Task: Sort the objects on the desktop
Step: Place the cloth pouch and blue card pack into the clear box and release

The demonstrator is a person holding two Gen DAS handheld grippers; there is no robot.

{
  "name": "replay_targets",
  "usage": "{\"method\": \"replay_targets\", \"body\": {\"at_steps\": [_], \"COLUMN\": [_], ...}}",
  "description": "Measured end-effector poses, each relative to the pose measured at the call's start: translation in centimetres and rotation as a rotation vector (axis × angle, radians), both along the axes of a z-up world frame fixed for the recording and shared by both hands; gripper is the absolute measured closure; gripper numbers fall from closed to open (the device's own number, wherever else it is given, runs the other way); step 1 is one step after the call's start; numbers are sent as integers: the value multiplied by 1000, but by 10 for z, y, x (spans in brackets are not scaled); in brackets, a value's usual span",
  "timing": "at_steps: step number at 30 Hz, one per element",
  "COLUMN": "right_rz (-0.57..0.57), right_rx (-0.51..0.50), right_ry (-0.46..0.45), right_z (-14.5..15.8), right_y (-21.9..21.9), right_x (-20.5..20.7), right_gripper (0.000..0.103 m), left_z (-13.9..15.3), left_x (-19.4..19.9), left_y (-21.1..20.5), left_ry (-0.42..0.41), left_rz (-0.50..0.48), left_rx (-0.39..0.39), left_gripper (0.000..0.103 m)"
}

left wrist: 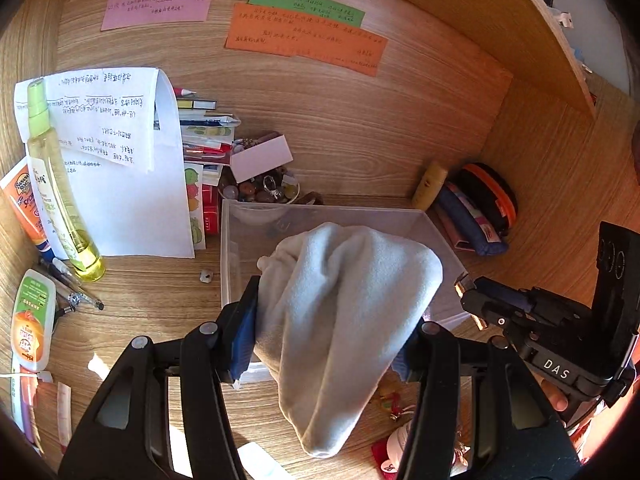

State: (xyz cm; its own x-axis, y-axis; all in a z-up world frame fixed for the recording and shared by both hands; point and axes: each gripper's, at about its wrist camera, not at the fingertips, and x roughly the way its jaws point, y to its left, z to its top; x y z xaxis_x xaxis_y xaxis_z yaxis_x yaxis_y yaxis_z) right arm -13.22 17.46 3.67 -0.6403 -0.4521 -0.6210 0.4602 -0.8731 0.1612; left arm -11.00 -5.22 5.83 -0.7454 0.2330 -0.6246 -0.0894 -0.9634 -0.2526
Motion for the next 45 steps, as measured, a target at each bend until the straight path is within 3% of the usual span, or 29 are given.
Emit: {"method": "replay_targets", "body": {"at_steps": [12,21,27,29,34,41,45], "right_rz": [33,70,89,92,89,92,82], "right_rx": [33,67,80,83,102,112,118], "right_ry": [-60,-106,-124,-127,-129,-133,-102], "right_z": [-16,-33,-41,-43,-44,-40,-34], "right_y": [-24,-42,-51,-52,-55,-57,-55], "right_x": [-34,-54,-58,-58,-57,-54,-46], "right_gripper": [78,78,78,78,78,78,66], "left_z": [-24,-33,-35,-35,-29,-24,-18], "left_x": [-44,-51,-53,-52,-45,-39,-33], "left_y": [-5,-4,-10,-7,2,9,9], "left_ry": [-84,-83,-89,-83,-47,-28,-19], "left_rz": [3,35,44,44,17,-6,-11], "left_rx": [0,-44,-32,-48,-75,-104,-103], "left_gripper": [50,48,46,43,22,22,20]}}
